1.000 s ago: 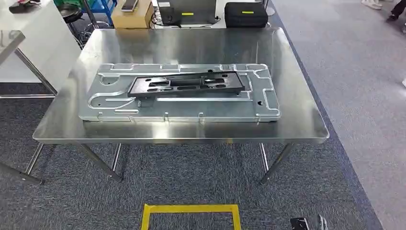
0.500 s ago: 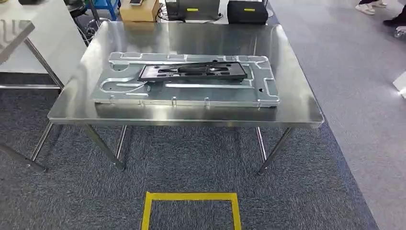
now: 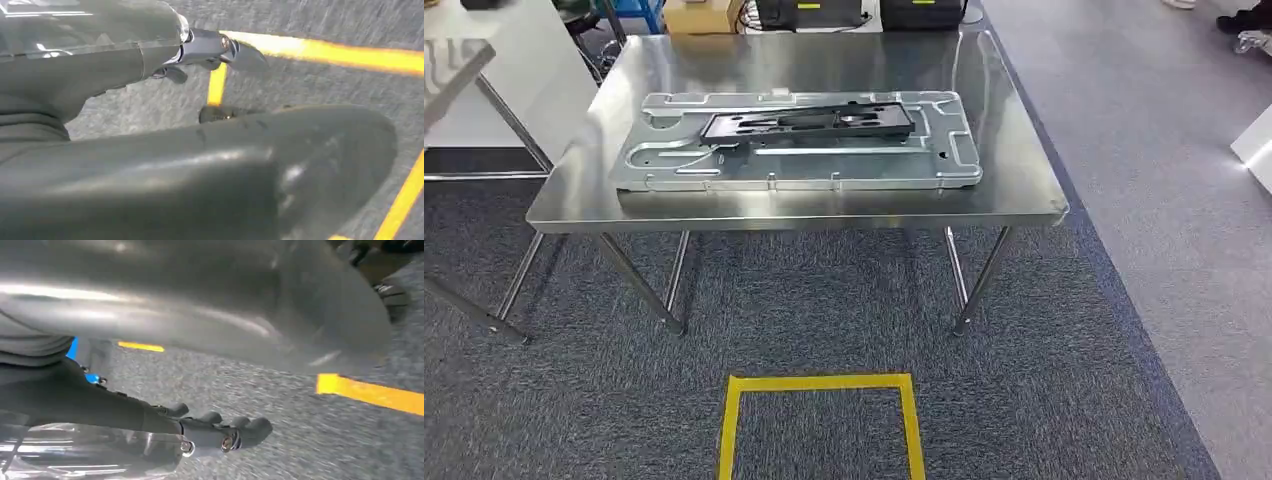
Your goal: Take the parts from the cabinet and place them on the table.
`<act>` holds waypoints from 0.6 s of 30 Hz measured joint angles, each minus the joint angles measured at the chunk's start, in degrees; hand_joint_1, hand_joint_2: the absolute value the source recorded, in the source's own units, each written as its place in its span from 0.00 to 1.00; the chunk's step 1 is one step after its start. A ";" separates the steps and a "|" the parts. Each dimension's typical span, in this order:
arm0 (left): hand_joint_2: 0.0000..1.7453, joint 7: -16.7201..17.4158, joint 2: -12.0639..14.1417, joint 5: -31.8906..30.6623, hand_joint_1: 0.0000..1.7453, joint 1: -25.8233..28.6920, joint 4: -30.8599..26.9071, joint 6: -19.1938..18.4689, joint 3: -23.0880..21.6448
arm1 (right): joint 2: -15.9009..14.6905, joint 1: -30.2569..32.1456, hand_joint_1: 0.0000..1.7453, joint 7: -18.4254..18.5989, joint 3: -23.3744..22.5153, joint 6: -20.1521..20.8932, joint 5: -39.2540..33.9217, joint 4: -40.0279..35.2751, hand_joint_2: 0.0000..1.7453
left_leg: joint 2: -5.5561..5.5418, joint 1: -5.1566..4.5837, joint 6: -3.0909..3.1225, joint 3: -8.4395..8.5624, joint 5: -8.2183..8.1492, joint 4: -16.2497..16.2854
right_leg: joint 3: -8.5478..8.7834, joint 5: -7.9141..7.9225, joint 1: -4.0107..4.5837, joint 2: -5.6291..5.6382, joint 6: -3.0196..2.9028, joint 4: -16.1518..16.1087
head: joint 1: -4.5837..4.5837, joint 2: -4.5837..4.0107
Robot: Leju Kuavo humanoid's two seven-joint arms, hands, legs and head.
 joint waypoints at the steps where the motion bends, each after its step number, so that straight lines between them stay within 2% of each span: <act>1: 0.00 0.09 0.00 0.00 0.00 -0.08 0.00 -0.02 -0.02 | -0.59 0.00 0.00 0.17 0.00 0.15 0.02 0.37 0.00 | -0.01 0.11 -0.25 -0.81 -3.18 4.35 | -0.92 0.68 0.04 -0.05 0.00 0.10 | 0.02 0.00; 2: 0.00 0.09 0.00 -0.02 0.00 -0.13 0.00 -0.04 -0.02 | -1.17 0.00 0.00 0.31 0.00 0.35 0.09 0.79 0.00 | -0.01 0.11 -0.49 -1.37 -4.75 8.20 | -1.86 1.35 0.04 -0.13 0.07 0.33 | 0.00 0.00; 3: 0.00 0.09 0.00 -0.07 0.00 -0.11 0.00 -0.17 -0.06 | -1.81 0.00 0.00 0.52 0.00 0.50 0.13 1.02 0.00 | -0.01 0.18 -0.65 -1.32 -4.32 10.72 | -2.98 1.98 0.01 -0.15 0.16 0.64 | 0.00 0.00; 4: 0.00 0.11 0.00 -0.09 0.00 -0.10 0.00 -0.29 -0.13 | -2.34 -0.02 0.00 0.68 0.00 0.63 0.11 1.31 0.00 | -0.01 0.30 -0.78 -0.32 -2.19 11.14 | -4.22 2.62 -0.02 -0.15 0.32 1.03 | 0.00 0.00; 5: 0.00 0.20 0.00 -0.18 0.00 -0.13 0.00 -0.37 -0.31 | -3.08 -0.02 0.00 0.87 -0.02 0.79 0.00 1.73 0.00 | -0.01 0.43 -0.85 1.72 0.51 9.34 | -5.44 3.17 -0.10 -0.15 0.55 1.47 | 0.00 0.00; 6: 0.00 0.26 0.00 -0.33 0.00 -0.22 0.00 -0.46 -0.50 | -3.82 -0.01 0.00 0.94 -0.02 1.01 0.00 2.16 0.00 | -0.01 0.54 -0.89 4.78 2.44 5.61 | -6.59 3.68 -0.20 -0.13 0.81 2.01 | 0.00 0.00; 7: 0.00 0.28 -0.02 -0.39 0.00 -0.37 0.00 -0.52 -0.66 | -4.44 -0.08 0.00 0.94 -0.02 1.11 0.00 2.45 0.00 | -0.07 0.66 -0.92 8.51 2.49 0.73 | -7.50 4.14 -0.26 -0.08 1.13 2.59 | 0.00 0.00; 8: 0.00 0.43 -0.07 -0.61 0.00 -0.69 -0.02 -0.55 -1.00 | -5.28 -0.25 0.00 0.92 -0.02 1.24 0.00 2.69 0.00 | -0.34 0.67 -0.89 12.60 -0.60 -5.30 | -8.05 4.48 -0.04 -0.03 1.57 3.08 | -0.02 0.00; 9: 0.00 0.46 -0.07 -0.70 0.00 -0.85 -0.02 -0.55 -1.20 | -5.79 -0.16 0.00 0.92 -0.02 1.46 -0.02 3.04 0.00 | -0.68 0.19 -0.15 14.45 -1.94 -9.13 | -8.20 4.81 -0.02 -0.09 2.00 3.38 | 0.02 0.00; 12: 0.00 1.01 -0.20 -1.09 0.00 -0.75 -0.02 -0.59 -1.68 | -6.58 -0.02 0.00 0.46 -0.13 1.64 -0.22 3.74 0.00 | -0.41 -0.17 1.61 12.62 -0.68 -8.36 | -8.57 6.97 -0.13 -0.10 3.26 2.86 | 0.02 0.00; 13: 0.00 1.22 -0.33 -1.38 0.00 -0.76 -0.02 -0.59 -1.95 | -6.60 -0.04 0.00 0.31 -0.28 1.66 -0.31 3.82 0.00 | 0.06 0.15 2.34 11.91 0.24 -8.49 | -9.04 6.08 -0.63 0.04 3.56 3.24 | 0.02 0.00; 14: 0.00 1.31 -0.42 -1.53 0.00 -0.83 -0.02 -0.59 -2.14 | -6.60 0.01 0.00 0.13 -0.33 1.68 -0.37 3.85 0.00 | 0.19 0.07 2.84 11.01 0.89 -8.45 | -9.99 2.79 -0.52 0.09 3.72 4.90 | 0.02 0.00; 16: 0.00 1.31 -0.50 -1.90 0.00 -0.83 -0.02 -0.55 -2.82 | -6.60 0.09 0.00 -0.26 -0.46 1.99 -0.42 4.11 0.00 | 0.26 -0.04 3.15 9.17 2.35 -8.42 | -11.88 -4.73 -0.54 0.14 3.96 12.70 | 0.02 0.00; 17: 0.00 1.31 -0.50 -1.90 0.00 -0.81 -0.02 -0.50 -2.86 | -6.44 0.17 0.00 -0.42 -0.46 2.10 -0.39 4.20 0.00 | 0.28 -0.19 3.22 8.12 3.15 -8.34 | -12.60 -7.00 -0.55 0.15 4.04 17.06 | 0.02 0.00; 18: 0.00 1.31 -0.55 -1.88 0.00 -0.81 -0.02 -0.39 -2.89 | -6.12 0.19 0.00 -0.44 -0.46 2.19 -0.31 4.24 0.00 | 0.29 -0.30 3.22 7.34 3.82 -8.16 | -12.83 -7.33 -0.55 0.15 4.01 19.97 | 0.02 0.00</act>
